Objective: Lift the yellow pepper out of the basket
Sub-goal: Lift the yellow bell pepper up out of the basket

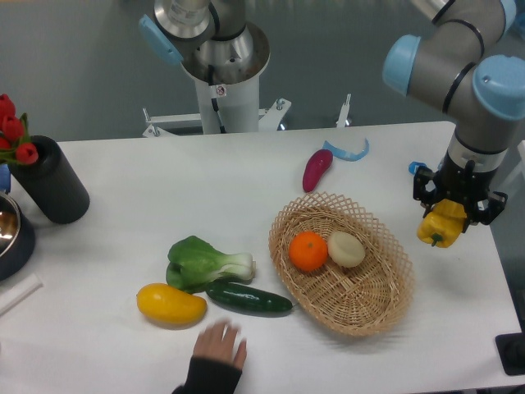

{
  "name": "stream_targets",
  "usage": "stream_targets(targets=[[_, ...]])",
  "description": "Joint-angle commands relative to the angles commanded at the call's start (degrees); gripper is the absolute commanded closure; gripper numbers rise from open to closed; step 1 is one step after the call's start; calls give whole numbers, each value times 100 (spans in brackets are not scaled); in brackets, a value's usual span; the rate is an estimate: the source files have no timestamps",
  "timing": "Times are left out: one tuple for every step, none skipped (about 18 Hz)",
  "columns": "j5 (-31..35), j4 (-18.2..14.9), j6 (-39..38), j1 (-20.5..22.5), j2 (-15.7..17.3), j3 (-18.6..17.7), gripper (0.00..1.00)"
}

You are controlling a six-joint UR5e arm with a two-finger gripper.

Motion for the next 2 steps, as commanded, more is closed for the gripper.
stream_targets(targets=[[9, 0, 0, 0, 0, 18, 64], [9, 9, 17, 0, -9, 26, 64]])
